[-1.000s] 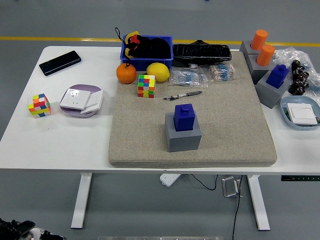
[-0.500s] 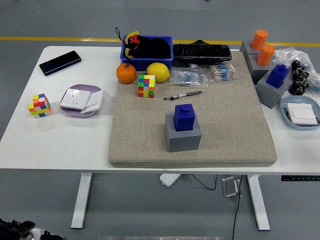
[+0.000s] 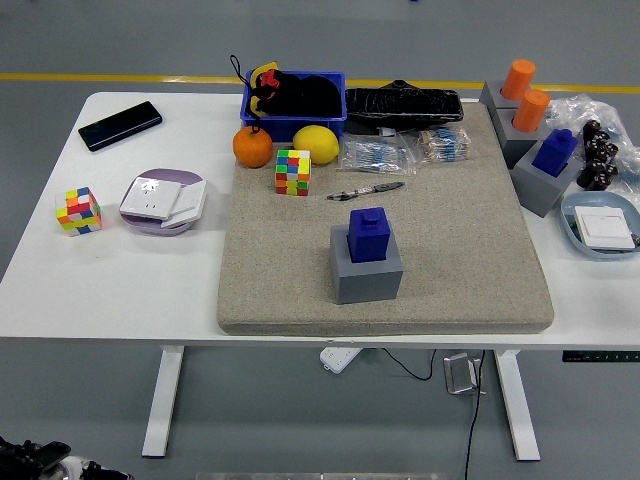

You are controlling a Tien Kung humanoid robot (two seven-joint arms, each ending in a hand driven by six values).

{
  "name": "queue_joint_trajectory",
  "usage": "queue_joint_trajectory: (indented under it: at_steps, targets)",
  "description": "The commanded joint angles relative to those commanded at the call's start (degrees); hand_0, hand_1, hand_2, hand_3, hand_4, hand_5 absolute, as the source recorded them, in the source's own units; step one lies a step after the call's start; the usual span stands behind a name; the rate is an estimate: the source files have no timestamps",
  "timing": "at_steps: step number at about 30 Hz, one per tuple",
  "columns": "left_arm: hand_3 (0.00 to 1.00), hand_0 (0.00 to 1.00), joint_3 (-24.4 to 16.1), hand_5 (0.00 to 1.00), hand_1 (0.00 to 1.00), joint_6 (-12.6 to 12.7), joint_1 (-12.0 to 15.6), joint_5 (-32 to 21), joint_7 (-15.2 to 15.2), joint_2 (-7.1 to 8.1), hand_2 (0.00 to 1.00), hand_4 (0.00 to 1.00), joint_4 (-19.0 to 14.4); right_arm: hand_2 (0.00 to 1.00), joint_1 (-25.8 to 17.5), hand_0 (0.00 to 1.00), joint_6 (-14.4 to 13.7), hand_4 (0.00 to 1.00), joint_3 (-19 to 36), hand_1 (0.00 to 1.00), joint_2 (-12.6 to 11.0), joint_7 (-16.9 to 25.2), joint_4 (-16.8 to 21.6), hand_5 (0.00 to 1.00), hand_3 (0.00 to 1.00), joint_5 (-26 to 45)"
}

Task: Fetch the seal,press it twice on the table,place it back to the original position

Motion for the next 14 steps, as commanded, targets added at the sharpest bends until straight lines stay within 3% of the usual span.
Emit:
queue_joint_trajectory:
  at_steps: [14]
  targets:
    - [0.747, 0.719, -0.40, 0.268, 0.691, -0.10, -0.06, 0.55, 0.09, 0.09, 0.679, 0.669, -0.05, 0.794, 0.11, 0.873, -0.14, 0.932, -0.47, 0.840, -0.14, -0.09, 0.00, 0.414, 0.783, -0.09]
